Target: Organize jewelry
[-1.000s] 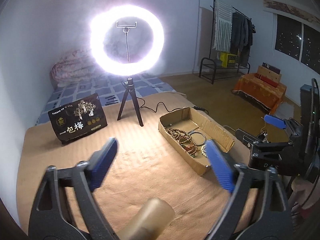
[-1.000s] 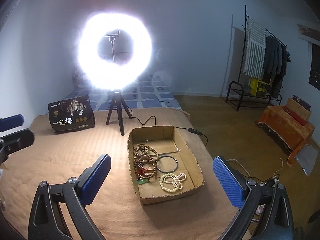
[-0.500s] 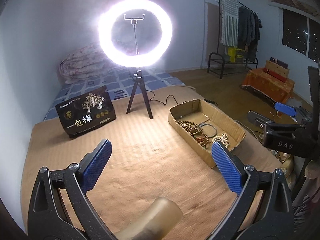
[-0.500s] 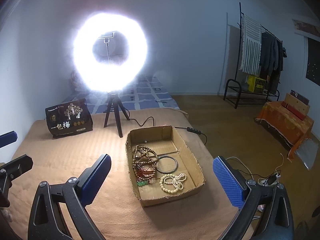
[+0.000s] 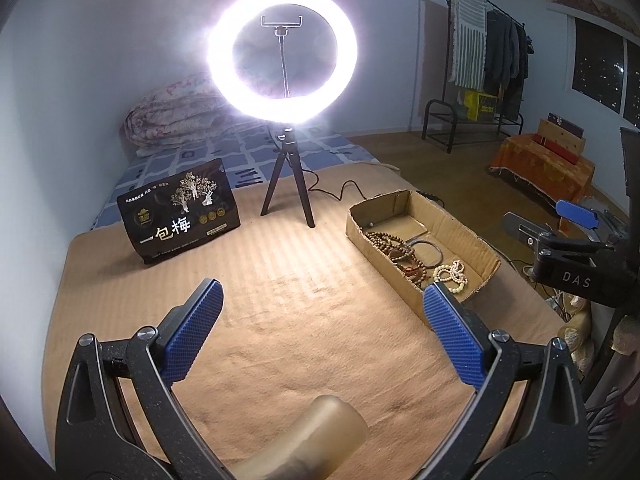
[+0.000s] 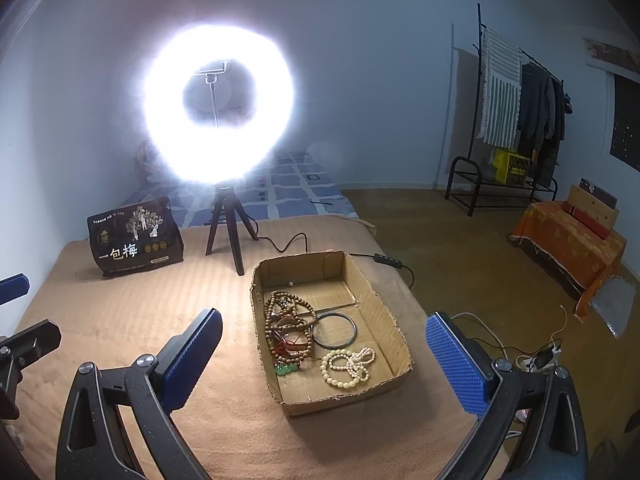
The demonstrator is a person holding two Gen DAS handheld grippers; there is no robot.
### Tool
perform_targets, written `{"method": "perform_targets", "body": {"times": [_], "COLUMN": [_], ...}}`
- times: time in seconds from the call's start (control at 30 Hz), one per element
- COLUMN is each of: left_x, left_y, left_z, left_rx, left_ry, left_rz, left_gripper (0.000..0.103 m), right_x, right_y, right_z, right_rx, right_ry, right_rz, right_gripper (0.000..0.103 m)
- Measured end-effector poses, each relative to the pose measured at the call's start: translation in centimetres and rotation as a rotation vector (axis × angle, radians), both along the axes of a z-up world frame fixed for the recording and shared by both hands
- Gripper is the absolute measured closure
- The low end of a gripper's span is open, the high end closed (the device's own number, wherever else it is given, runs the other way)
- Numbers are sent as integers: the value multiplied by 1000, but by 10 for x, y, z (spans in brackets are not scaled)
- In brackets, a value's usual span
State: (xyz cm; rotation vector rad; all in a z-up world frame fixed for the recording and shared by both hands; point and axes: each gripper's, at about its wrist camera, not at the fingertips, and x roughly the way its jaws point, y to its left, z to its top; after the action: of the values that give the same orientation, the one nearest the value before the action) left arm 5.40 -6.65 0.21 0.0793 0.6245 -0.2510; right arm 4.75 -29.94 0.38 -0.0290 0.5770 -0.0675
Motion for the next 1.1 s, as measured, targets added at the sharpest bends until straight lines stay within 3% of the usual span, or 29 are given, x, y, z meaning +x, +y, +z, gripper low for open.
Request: {"method": "perform_targets", "body": {"times": [1.1], "left_x": [0], "left_y": [3], "left_z": [-2], "left_rx": [-6], "left_ry": [4], "left_rz": [13], "left_gripper": [1], "right_x": [1], "right_y": [1], "right_z": [0], "right_rx": [-1], "right_ry": [3], "right_rz": [5], "right_gripper": [0]}}
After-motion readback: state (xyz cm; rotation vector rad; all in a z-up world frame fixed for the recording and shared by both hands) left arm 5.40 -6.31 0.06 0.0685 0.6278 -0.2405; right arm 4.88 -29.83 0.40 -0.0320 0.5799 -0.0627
